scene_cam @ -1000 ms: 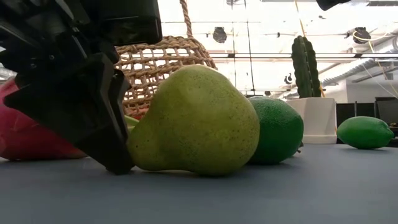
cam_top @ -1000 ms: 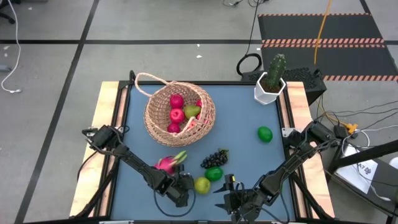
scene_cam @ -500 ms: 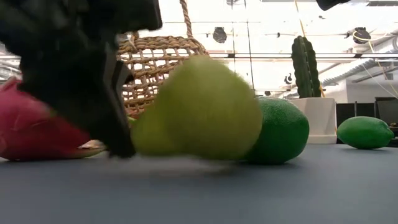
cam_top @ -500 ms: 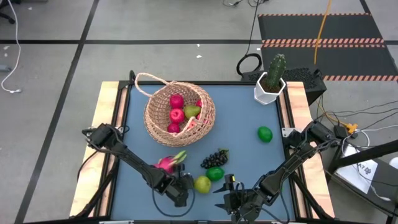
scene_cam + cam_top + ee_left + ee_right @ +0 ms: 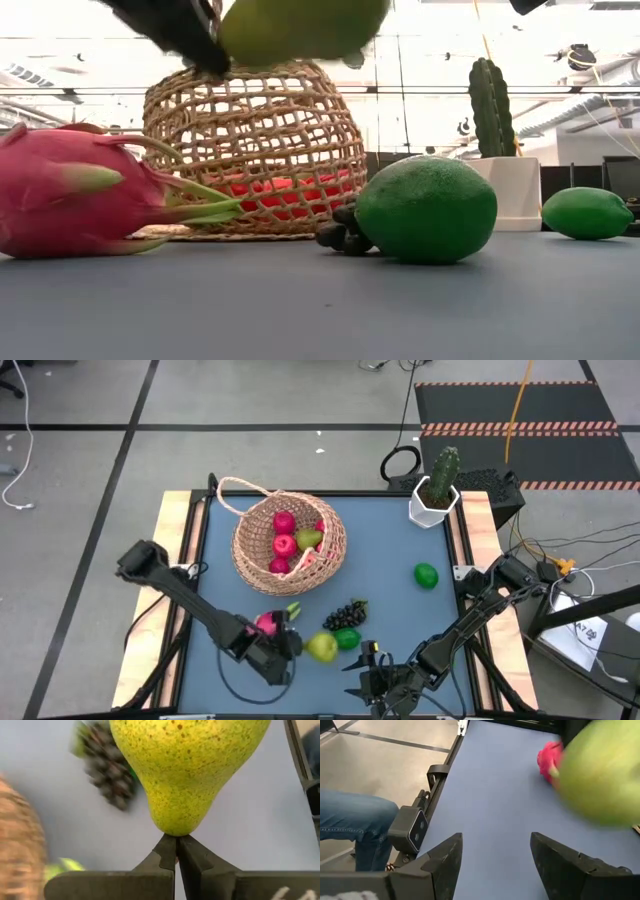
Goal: Build produce basket
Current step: Put the green pear into the basket
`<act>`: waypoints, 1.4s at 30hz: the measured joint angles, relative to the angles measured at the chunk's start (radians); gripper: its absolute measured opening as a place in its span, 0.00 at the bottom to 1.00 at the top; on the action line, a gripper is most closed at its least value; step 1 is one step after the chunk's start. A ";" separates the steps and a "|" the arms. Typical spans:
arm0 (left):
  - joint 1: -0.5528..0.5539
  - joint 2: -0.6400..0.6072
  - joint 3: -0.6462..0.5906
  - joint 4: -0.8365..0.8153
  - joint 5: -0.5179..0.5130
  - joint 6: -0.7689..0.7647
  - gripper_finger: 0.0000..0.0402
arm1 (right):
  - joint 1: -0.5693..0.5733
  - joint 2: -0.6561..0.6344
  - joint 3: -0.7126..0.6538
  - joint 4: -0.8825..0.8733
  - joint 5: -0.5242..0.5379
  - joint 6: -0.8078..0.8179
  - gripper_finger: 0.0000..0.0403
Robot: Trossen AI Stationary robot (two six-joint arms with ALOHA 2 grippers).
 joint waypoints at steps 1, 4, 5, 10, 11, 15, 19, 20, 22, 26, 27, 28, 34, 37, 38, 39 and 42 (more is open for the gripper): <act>-0.003 -0.025 0.000 -0.014 -0.025 0.017 0.01 | 0.000 0.000 0.000 0.000 0.000 0.000 0.57; -0.007 -0.104 0.000 -0.030 -0.105 0.086 0.01 | 0.000 0.000 0.000 0.000 0.000 0.000 0.57; -0.009 -0.130 0.000 -0.032 -0.131 0.114 0.01 | 0.000 0.000 0.000 0.000 0.000 0.000 0.57; -0.017 -0.249 0.000 -0.027 -0.236 0.279 0.01 | 0.000 0.000 0.000 0.000 0.000 0.000 0.57; -0.017 -0.268 0.000 -0.028 -0.252 0.308 0.01 | 0.000 0.000 0.000 0.000 0.000 0.000 0.57; -0.020 -0.317 0.001 -0.043 -0.281 0.459 0.02 | 0.000 0.000 0.000 -0.001 0.002 -0.004 0.57; -0.021 -0.315 0.001 -0.099 -0.294 0.602 0.01 | 0.000 0.000 0.000 -0.005 0.029 -0.025 0.57; -0.022 -0.312 0.001 -0.116 -0.296 0.623 0.01 | 0.000 0.000 0.000 -0.010 0.030 -0.026 0.57; -0.016 -0.297 0.002 -0.152 -0.297 0.665 0.01 | 0.000 0.000 0.000 -0.014 0.030 -0.026 0.57; -0.016 -0.262 0.001 -0.228 -0.307 0.713 0.02 | -0.003 0.000 0.000 -0.016 0.031 -0.029 0.57; -0.019 -0.256 0.001 -0.237 -0.317 0.715 0.02 | -0.006 0.000 0.000 -0.017 0.031 -0.030 0.57; -0.020 -0.249 0.001 -0.241 -0.321 0.717 0.02 | -0.009 0.000 0.000 -0.017 0.031 -0.030 0.57; -0.020 -0.209 0.001 -0.238 -0.343 0.828 0.02 | -0.027 -0.001 -0.043 0.004 0.036 0.000 0.57; -0.031 -0.187 0.001 -0.238 -0.354 0.908 0.02 | -0.028 -0.001 -0.091 0.084 0.035 0.005 0.57; -0.033 -0.181 0.001 -0.236 -0.359 0.930 0.01 | -0.028 0.000 -0.106 0.119 0.033 0.002 0.57; -0.034 -0.176 0.001 -0.233 -0.361 0.957 0.01 | -0.028 -0.001 -0.121 0.156 0.031 0.000 0.57; -0.043 -0.156 0.001 -0.209 -0.365 1.063 0.02 | -0.027 -0.001 -0.167 0.263 0.028 -0.016 0.57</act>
